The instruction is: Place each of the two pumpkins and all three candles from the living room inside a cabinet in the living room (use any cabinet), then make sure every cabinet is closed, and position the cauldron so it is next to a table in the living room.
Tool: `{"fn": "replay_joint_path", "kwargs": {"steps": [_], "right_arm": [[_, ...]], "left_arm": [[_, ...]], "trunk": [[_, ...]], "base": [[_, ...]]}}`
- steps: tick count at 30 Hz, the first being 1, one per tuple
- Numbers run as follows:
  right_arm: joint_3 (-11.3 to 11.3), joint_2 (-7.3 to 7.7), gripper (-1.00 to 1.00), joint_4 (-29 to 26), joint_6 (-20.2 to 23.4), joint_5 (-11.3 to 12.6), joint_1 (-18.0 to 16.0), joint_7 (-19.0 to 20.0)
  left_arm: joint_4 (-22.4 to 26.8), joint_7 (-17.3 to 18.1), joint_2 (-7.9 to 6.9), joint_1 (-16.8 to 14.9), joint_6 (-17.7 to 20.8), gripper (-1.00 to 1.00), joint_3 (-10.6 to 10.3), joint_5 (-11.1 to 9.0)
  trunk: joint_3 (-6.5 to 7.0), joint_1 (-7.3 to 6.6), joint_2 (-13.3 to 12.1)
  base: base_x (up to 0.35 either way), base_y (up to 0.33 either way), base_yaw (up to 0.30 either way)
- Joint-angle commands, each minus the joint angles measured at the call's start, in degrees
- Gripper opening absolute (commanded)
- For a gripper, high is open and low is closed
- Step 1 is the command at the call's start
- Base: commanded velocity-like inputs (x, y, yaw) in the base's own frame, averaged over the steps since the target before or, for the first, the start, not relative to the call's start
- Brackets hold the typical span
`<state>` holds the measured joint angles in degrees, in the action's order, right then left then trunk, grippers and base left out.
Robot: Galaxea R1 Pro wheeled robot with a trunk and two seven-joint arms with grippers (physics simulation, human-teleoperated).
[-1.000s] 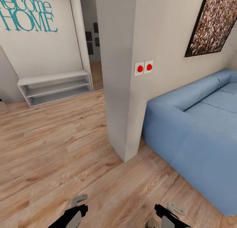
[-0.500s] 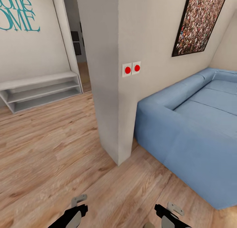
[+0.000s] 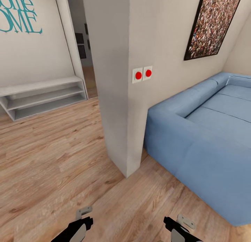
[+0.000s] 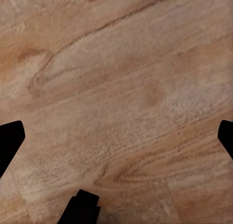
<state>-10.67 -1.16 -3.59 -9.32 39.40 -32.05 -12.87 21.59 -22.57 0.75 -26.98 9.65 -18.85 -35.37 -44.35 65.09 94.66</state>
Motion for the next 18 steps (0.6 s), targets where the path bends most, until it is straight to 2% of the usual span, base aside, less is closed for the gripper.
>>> {"fn": "replay_joint_path", "kwargs": {"steps": [1, 10, 14, 15, 18], "right_arm": [[-0.49, -0.01, 1.0, 0.0, -0.17, 0.52, -0.03, -0.22], [-0.49, -0.01, 1.0, 0.04, -0.19, 0.42, -0.03, -0.28], [-0.39, 0.02, 1.0, 0.16, -0.12, 0.79, -0.03, -0.93], [-0.33, 0.05, 1.0, 0.19, -0.06, 0.84, -0.03, -1.22], [-0.18, 0.05, 1.0, 0.24, -0.02, 0.93, -0.03, -4.57]], "left_arm": [[0.12, -0.46, -0.05, -0.02, 0.25, 1.0, -0.48, -0.36], [0.41, -0.38, -0.51, -0.02, 0.36, 1.0, -0.46, -0.5], [0.98, -0.33, -0.93, -0.11, 2.17, 1.0, -0.06, -0.65], [1.68, -0.35, -1.13, -0.3, 3.67, 1.0, -0.02, -0.56], [11.02, -0.33, -3.9, -2.0, 17.52, 1.0, 0.36, -1.21]], "trunk": [[-0.05, 0.0, 0.02], [-0.05, 0.0, 0.02], [-0.05, 0.0, 0.02], [-0.05, 0.0, 0.02], [-0.05, 0.0, 0.02]], "base": [[0.028, 0.131, 0.0], [0.023, 0.051, 0.0], [0.001, 0.002, 0.0], [0.0, 0.0, 0.0], [0.0, 0.0, 0.0]]}}
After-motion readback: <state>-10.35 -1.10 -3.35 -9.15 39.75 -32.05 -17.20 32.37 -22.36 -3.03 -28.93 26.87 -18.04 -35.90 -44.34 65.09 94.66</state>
